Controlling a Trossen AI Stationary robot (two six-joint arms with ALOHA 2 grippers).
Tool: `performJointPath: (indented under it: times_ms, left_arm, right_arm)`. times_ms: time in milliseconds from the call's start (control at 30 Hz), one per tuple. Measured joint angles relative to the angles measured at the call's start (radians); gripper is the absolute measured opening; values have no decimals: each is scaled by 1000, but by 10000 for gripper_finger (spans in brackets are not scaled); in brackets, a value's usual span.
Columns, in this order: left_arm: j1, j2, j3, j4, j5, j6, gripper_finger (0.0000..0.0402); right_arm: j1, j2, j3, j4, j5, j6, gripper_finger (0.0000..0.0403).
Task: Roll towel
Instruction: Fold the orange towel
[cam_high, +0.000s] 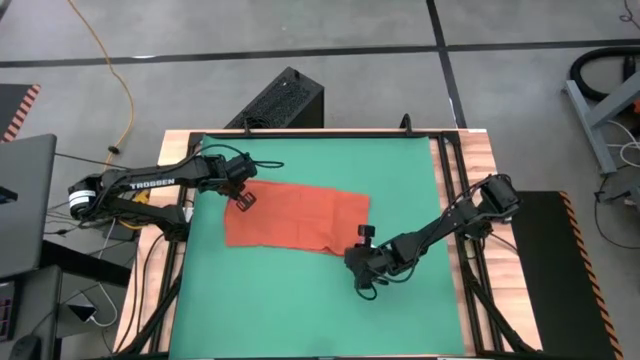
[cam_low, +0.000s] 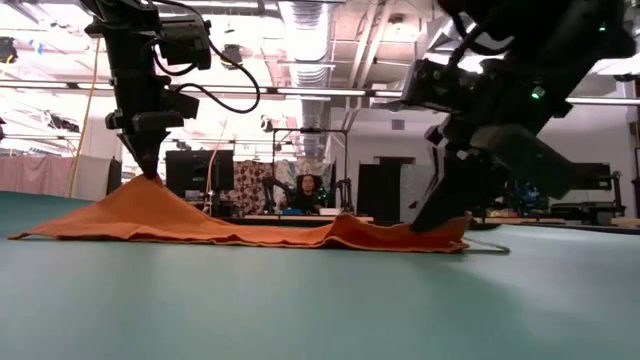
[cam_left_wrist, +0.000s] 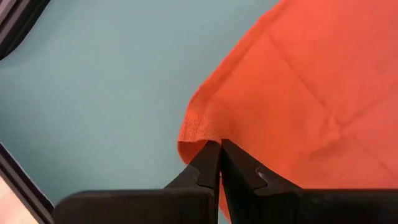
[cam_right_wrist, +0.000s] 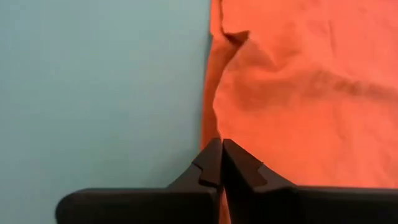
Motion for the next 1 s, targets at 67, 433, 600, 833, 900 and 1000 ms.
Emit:
performJointPath:
  times_ms: [67, 433, 600, 833, 900, 1000]
  left_arm:
    - [-1, 0, 0, 0, 0, 0, 0]
    - [-4, 0, 0, 9, 0, 4, 0]
    - [-4, 0, 0, 8, 0, 5, 0]
    - [-6, 0, 0, 1, 11, 16, 0]
    - [-6, 0, 0, 1, 11, 16, 0]
    - [-6, 0, 0, 3, 14, 16, 0]
  right_arm:
    - [-3, 5, 0, 7, -10, -1, 45]
    - [7, -7, 43, 23, -10, -62, 160]
    - [17, -36, 71, -42, 12, -75, 171]
    - [42, -37, 69, -161, 110, 62, 80]
    - [52, -34, 69, -178, 118, 75, 44]
    - [57, -19, 69, -166, 118, 81, 10]
